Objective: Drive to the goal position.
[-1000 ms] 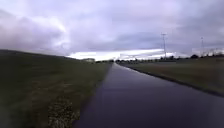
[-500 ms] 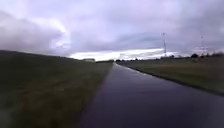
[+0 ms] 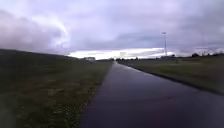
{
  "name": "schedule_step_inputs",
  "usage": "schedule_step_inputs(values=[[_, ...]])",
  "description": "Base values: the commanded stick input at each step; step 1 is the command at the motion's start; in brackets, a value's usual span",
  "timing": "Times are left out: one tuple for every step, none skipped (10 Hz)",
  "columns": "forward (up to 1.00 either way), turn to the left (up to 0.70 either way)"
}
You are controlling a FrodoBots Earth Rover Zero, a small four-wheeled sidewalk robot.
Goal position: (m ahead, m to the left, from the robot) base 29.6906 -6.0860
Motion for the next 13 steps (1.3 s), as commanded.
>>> schedule_step_inputs(values=[[0.7, 0.0], [0.7, 0.0], [0.7, 0.0], [0.7, 0.0], [0.7, 0.0], [0.7, 0.0], [0.7, 0.0], [0.7, 0.0], [0.7, 0.0], [0.7, 0.0], [0.7, 0.0], [0.7, 0.0], [0.7, 0.0]])
